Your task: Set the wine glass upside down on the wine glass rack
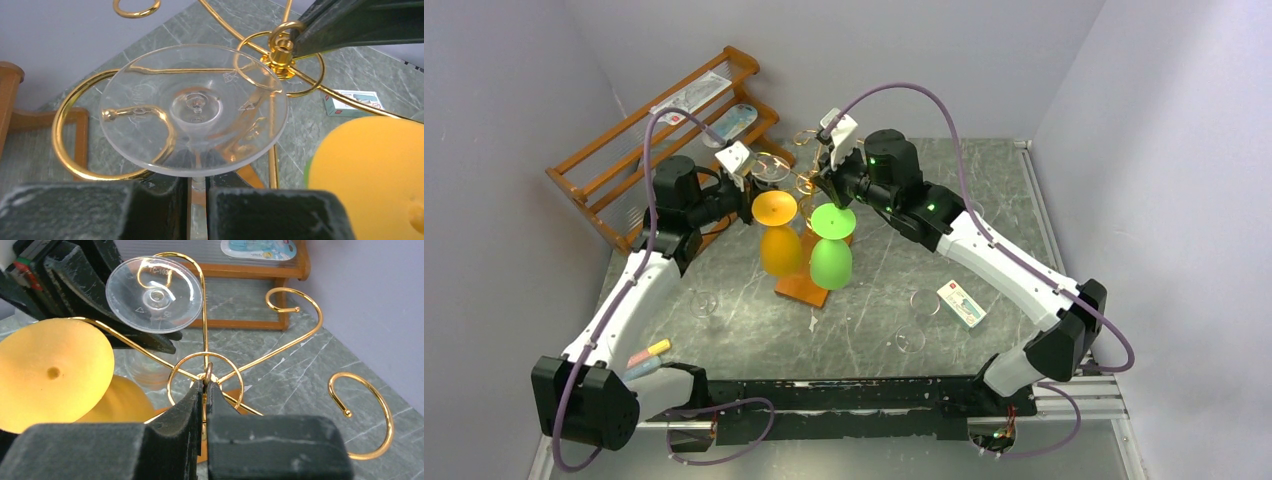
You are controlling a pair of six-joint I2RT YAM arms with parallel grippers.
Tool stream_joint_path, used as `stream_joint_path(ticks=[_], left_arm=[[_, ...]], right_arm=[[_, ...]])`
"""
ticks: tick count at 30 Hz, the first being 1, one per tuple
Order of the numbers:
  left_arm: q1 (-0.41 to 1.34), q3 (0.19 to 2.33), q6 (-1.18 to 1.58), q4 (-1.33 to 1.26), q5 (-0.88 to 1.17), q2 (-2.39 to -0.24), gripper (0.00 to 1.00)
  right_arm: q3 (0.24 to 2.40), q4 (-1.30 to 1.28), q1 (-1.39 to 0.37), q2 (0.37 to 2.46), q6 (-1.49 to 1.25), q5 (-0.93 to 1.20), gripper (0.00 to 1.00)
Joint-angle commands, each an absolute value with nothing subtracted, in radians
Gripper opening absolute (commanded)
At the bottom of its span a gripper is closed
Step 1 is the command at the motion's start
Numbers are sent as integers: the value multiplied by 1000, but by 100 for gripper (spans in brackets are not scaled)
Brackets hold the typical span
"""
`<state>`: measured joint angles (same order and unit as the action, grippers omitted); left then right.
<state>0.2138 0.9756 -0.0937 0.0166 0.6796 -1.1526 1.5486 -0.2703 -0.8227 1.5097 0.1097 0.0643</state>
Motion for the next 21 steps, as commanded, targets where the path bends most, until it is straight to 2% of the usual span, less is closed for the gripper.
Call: stream_joint_path(ticks=[1,11,17,21], left_arm=[[184,1034,-132,-7,740,-1162,5],[133,1062,-97,-38,861,-1203,5],[128,1089,-88,-44,866,-1231,5],[127,1123,-192,39,952,-1239,5]], right_arm=[[1542,-192,-818,1470,120,92,0],[1524,-187,-808,1464,120,105,0],[1516,-183,-805,1455,120,110,0],[1510,-180,-804,1451,120,114,0]])
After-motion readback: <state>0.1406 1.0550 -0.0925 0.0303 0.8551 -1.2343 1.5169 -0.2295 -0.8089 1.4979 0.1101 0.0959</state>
